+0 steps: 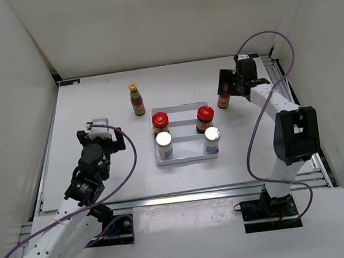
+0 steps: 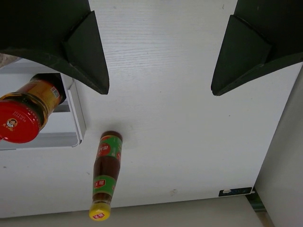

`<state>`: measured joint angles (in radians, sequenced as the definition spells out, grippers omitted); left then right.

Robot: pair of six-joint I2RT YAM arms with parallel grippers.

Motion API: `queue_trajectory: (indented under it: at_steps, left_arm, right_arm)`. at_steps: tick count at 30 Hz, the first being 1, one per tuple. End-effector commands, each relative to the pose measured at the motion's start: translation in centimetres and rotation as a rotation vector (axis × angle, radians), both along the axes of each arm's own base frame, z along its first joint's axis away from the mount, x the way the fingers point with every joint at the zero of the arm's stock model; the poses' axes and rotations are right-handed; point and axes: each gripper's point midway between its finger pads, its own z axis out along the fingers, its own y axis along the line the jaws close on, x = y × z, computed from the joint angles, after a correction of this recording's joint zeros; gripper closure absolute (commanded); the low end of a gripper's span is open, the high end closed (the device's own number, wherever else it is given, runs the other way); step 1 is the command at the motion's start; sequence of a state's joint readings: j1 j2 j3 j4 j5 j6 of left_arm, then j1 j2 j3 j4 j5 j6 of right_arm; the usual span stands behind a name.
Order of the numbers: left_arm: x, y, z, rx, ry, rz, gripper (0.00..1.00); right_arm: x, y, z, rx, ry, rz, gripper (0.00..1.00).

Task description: Organize the condiment bottles

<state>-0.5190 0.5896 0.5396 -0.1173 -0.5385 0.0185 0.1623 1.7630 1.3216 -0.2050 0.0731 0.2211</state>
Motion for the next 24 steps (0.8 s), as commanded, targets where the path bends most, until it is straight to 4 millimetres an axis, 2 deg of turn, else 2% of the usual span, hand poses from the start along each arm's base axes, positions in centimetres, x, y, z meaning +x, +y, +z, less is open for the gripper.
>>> queue_trajectory:
  at_steps: [1, 4, 5, 6, 7, 8, 10, 13, 15, 17, 19, 20, 21, 24]
  left_arm:
    - [0.3, -0.6, 0.1, -0.004, 0.007, -0.023, 0.00]
    - [0.3, -0.1, 0.1, -0.001, 0.005, 0.005, 0.00]
    - [0.3, 0.1, 0.1, -0.009, 0.004, 0.020, 0.00]
    - [0.3, 0.1, 0.1, -0.009, 0.004, 0.020, 0.00]
    - [0.2, 0.3, 0.4, -0.012, -0.005, 0.029, 0.00]
    - [0.3, 0.3, 0.6, -0.017, -0.013, 0.029, 0.00]
    - [0.3, 0.3, 0.6, -0.017, -0.013, 0.029, 0.00]
    - [0.1, 0.3, 0.8, -0.022, -0.022, 0.029, 0.00]
    - [0.1, 0.3, 0.8, -0.022, -0.022, 0.029, 0.00]
    - [0.1, 0.3, 0.8, -0.022, -0.022, 0.029, 0.00]
    - [0.1, 0.3, 0.8, -0.022, -0.022, 0.029, 0.00]
    - [0.1, 0.3, 0.8, -0.022, -0.022, 0.029, 0.00]
    - [0.1, 0.3, 0.8, -0.022, -0.022, 0.029, 0.00]
    - [0.1, 0.3, 0.8, -0.022, -0.022, 0.029, 0.00]
  right_arm:
    - [4.4, -0.3, 5.0, -0.020, -0.175, -0.018, 0.00]
    - [6.4, -0.7, 5.1, -0.034, -0.165, -0.020, 0.00]
    - [6.6, -0.6, 4.1, -0.037, -0.147, -0.020, 0.00]
    - [7.1, -0.5, 4.7, -0.037, -0.148, -0.020, 0.00]
    - [7.5, -0.5, 4.5, -0.038, -0.137, -0.019, 0.00]
    - [7.8, -0.3, 3.4, -0.036, -0.113, -0.010, 0.00]
    - [8.4, -0.2, 3.4, -0.036, -0.108, -0.010, 0.02]
    - [8.3, -0.1, 2.0, -0.028, -0.053, -0.022, 0.11]
    - [8.1, -0.1, 1.8, -0.020, -0.041, -0.030, 0.16]
    - [7.9, -0.3, 1.1, -0.028, -0.034, -0.038, 0.17]
    - [7.9, -0.5, 1.4, -0.034, -0.044, -0.046, 0.25]
    - [7.7, -0.5, 0.9, -0.036, -0.032, -0.046, 0.28]
    - [7.6, 0.0, 0.9, -0.035, -0.032, -0.037, 0.32]
    - [7.4, -0.2, 1.0, -0.041, -0.033, -0.044, 0.35]
